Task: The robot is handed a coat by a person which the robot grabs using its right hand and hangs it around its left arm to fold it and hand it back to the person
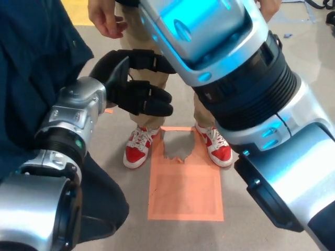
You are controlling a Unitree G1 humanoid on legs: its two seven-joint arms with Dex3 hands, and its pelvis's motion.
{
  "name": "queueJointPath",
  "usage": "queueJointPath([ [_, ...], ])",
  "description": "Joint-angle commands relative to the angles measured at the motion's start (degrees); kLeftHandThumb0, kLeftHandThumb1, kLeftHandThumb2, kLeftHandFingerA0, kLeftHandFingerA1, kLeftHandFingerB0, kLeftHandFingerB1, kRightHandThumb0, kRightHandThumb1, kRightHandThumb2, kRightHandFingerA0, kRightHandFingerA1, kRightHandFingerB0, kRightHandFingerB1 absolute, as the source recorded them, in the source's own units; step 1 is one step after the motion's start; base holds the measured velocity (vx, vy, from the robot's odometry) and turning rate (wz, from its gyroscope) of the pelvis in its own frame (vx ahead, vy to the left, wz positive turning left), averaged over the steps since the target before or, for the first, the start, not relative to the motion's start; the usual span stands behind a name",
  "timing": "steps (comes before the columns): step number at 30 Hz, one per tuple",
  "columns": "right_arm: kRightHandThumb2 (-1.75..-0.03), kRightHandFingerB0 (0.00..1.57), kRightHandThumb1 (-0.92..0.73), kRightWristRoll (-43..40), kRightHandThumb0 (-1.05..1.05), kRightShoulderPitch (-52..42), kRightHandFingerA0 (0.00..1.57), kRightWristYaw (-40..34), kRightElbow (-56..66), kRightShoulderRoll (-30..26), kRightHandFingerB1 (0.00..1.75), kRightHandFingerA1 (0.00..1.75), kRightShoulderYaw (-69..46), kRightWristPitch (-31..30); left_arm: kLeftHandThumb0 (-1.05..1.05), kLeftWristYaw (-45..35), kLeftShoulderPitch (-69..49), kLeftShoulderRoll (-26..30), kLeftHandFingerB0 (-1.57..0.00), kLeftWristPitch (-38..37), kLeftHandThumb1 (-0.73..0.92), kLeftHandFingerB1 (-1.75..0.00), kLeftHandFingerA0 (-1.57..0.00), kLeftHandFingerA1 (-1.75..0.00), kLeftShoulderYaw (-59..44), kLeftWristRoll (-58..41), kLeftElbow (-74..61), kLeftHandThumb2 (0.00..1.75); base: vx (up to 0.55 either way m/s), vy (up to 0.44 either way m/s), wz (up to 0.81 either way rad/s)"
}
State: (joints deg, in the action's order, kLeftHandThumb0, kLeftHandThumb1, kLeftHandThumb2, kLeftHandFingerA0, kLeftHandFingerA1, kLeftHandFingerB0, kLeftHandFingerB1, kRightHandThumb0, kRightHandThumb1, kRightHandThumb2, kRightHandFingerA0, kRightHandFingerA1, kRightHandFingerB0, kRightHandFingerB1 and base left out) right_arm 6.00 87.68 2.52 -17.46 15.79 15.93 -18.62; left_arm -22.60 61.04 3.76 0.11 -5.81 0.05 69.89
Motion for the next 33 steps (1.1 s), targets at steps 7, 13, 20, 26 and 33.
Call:
queueJointPath([
  [7,-0.67,1.00,-0.90,-31.0,-0.39,-9.9,1.18,10.6,53.3,-24.5,1.21,1.26,-40.9,-42.6,-0.83,-0.4,1.7,2.7,-0.03,-0.8,0.73,-0.38,-0.13,-0.45,-1.3,-1.0,1.7,1.04,0.00,0.000,0.00],
  [13,-0.68,1.08,-0.91,-29.3,-0.37,-10.3,1.26,13.3,50.6,-29.1,1.12,1.13,-41.8,-44.4,-0.79,-1.0,1.1,3.6,-0.11,-1.4,0.85,-0.27,-0.17,-0.30,-1.8,-1.5,1.4,0.65,0.00,0.000,0.00],
  [20,-0.66,1.11,-0.88,-30.0,-0.35,-10.5,1.25,12.1,50.7,-30.5,1.10,1.11,-47.2,-48.1,-0.80,-0.6,1.3,3.5,-0.08,-1.5,0.70,-0.39,-0.08,-0.40,-2.1,-1.7,1.1,0.94,0.00,0.000,0.00],
  [26,-1.10,1.10,-0.69,-26.8,-0.40,-10.9,1.25,10.8,55.3,-34.4,1.08,1.15,-53.5,-53.2,-0.36,0.2,2.2,5.0,0.00,-1.5,0.50,-0.47,0.00,-0.48,-2.4,-1.4,1.6,1.07,0.00,0.000,0.00],
  [33,-1.13,1.11,-0.72,-25.5,-0.36,-18.7,1.23,14.8,62.5,-37.3,1.13,1.18,-68.1,-64.7,-0.37,-0.4,1.5,6.6,0.00,-1.7,0.48,-0.47,0.00,-0.48,-3.2,-2.0,1.6,1.07,0.00,0.000,0.00],
])
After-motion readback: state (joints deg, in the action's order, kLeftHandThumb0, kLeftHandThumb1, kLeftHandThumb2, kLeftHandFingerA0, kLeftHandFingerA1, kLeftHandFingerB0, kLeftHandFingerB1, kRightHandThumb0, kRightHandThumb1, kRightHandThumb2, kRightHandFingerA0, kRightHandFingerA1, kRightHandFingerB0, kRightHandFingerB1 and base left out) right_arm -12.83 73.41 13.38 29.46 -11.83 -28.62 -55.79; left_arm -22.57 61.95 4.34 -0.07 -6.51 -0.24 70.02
